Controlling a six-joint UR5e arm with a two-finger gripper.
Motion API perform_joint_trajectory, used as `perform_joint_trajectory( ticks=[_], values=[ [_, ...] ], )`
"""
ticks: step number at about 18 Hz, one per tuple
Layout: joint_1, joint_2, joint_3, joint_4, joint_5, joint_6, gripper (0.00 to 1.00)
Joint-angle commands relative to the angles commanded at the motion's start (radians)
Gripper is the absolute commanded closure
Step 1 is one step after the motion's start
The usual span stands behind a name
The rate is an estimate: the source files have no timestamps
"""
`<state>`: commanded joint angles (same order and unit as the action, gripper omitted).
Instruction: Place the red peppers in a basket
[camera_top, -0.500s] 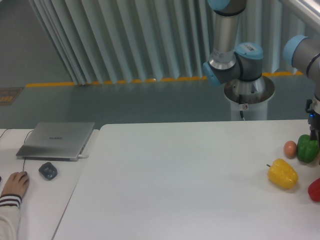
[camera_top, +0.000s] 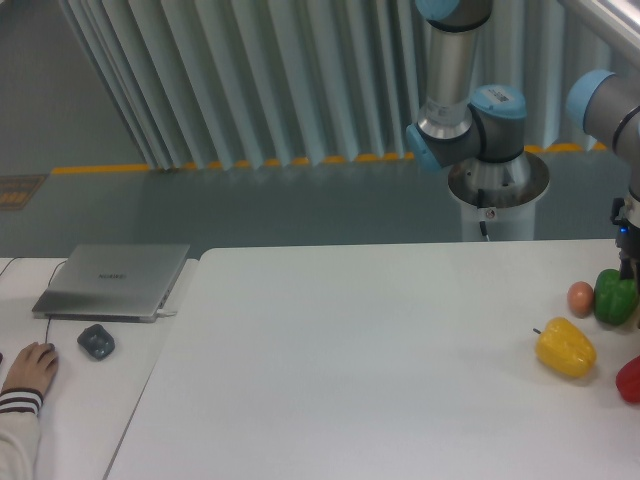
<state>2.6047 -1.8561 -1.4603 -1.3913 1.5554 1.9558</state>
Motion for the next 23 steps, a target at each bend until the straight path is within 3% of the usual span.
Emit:
perform_joint_trajectory(
  ticks=[3, 4, 7, 12, 17, 21, 23],
  values=[
    [-0.003, -0.003, -0.011, 0.006, -0.005, 0.0, 0.0],
    [-0.002, 0.0, -0.032, 0.032, -0.008, -0.011, 0.0],
    [-0.014, 0.002, -0.081, 0.099, -0.008, -0.186, 0.0],
    [-0.031, -0.002, -0.098, 0.11, -0.008, -0.284, 0.0],
    [-0.031, -0.011, -0.135, 0.193, -0.005, -0.298, 0.0],
    [-0.025, -0.024, -0.126, 0.23, -0.003, -0.299, 0.0],
    [-0.022, -0.055, -0.12, 0.279, 0.0, -0.301, 0.0]
  ],
)
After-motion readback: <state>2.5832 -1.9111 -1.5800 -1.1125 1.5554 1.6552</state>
